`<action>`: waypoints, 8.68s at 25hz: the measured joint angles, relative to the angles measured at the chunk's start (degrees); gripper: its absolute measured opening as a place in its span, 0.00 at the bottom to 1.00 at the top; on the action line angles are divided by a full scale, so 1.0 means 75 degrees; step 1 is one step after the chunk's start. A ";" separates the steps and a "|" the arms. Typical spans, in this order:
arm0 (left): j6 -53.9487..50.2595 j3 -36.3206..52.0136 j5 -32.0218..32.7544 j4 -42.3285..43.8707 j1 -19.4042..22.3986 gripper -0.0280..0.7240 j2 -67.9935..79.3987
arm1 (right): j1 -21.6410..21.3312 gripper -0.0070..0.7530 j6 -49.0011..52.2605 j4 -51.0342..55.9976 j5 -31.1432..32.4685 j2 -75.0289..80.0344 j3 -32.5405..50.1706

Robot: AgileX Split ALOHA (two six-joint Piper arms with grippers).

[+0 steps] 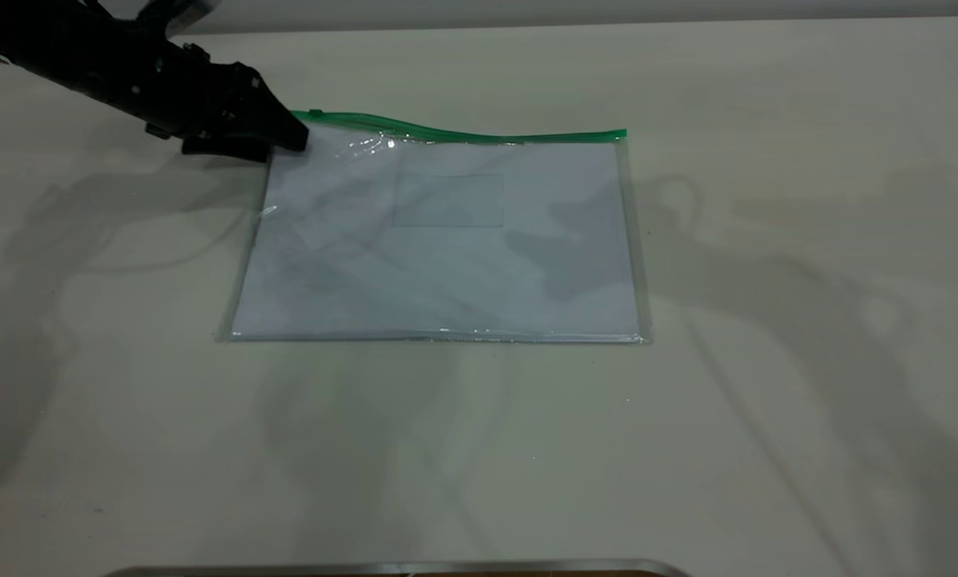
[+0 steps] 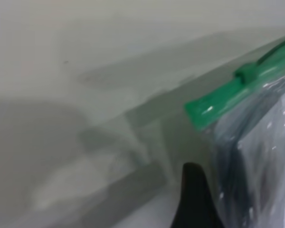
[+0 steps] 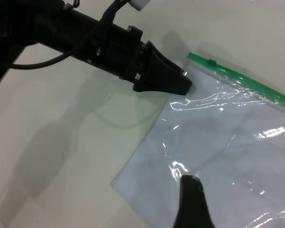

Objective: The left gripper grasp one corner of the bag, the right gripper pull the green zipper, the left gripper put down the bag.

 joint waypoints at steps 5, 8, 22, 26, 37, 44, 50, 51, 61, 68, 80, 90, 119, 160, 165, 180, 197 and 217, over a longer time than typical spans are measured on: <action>0.0192 -0.0024 0.0096 -0.0438 0.0000 0.78 0.0164 | 0.0000 0.77 0.0000 0.0000 -0.0063 0.0000 0.0000; 0.0194 -0.0024 0.0113 -0.0452 0.0000 0.72 0.0178 | 0.0000 0.77 0.0008 0.0015 -0.0063 0.0000 0.0000; 0.0454 -0.0024 0.0248 -0.0812 -0.0079 0.31 0.0180 | 0.0000 0.77 0.0022 0.0082 -0.0152 0.0399 -0.0145; 0.0792 -0.0024 0.0319 -0.0825 -0.0104 0.11 0.0180 | -0.0008 0.77 0.0022 -0.0081 -0.0152 0.0684 -0.0705; 0.3404 -0.0061 0.1780 -0.0920 -0.0313 0.11 0.0180 | -0.0201 0.77 0.0172 -0.1150 0.0944 0.2884 -0.3191; 0.5511 -0.0061 0.3002 -0.0810 -0.0362 0.11 0.0187 | -0.0235 0.77 0.0164 -0.1436 0.2387 0.3945 -0.4552; 0.6185 -0.0061 0.2805 -0.0810 -0.0435 0.11 0.0187 | -0.0173 0.77 0.0111 -0.1420 0.2468 0.4403 -0.5233; 0.6253 -0.0061 0.2695 -0.0817 -0.0479 0.11 0.0187 | -0.0135 0.77 0.0111 -0.1391 0.2468 0.4485 -0.5319; 0.6698 -0.0061 0.1893 -0.1157 -0.1013 0.11 0.0187 | 0.0293 0.77 0.0048 -0.1324 0.2225 0.5456 -0.6248; 0.6731 -0.0061 0.1891 -0.1155 -0.1022 0.11 0.0187 | 0.0279 0.77 0.0041 -0.1440 0.2047 0.5563 -0.6311; 0.6731 -0.0061 0.1885 -0.1171 -0.1022 0.11 0.0187 | 0.0279 0.60 0.0028 -0.1433 0.2023 0.5576 -0.6311; 0.6731 -0.0061 0.1883 -0.1172 -0.1022 0.11 0.0187 | 0.0286 0.55 0.0028 -0.1349 0.1839 0.5618 -0.6325; 0.6753 -0.0061 0.1941 -0.1468 -0.0955 0.11 0.0223 | 0.0352 0.06 -0.0133 -0.1429 0.1557 0.5626 -0.6325; 0.6781 -0.0061 0.3106 -0.2428 0.0083 0.11 0.0242 | -0.0858 0.06 -0.0206 -0.2405 0.1189 0.5962 -0.6387; 0.6787 -0.0061 0.3137 -0.2435 0.0083 0.11 0.0242 | -0.0989 0.06 -0.0089 -0.2757 0.1197 0.5962 -0.6387; 0.6787 -0.0061 0.3237 -0.2488 0.0154 0.11 0.0242 | -0.1937 0.07 0.0525 -0.3644 0.1512 0.6013 -0.6387; 0.6249 -0.0061 0.2733 -0.2385 -0.0089 0.11 0.0300 | -0.1925 0.39 0.0742 -0.3755 0.1356 0.5946 -0.6387; 0.3343 -0.0061 0.2213 -0.1961 -0.0094 0.68 -0.0971 | -0.1386 0.59 0.3156 -0.4009 0.4701 0.2047 -0.6378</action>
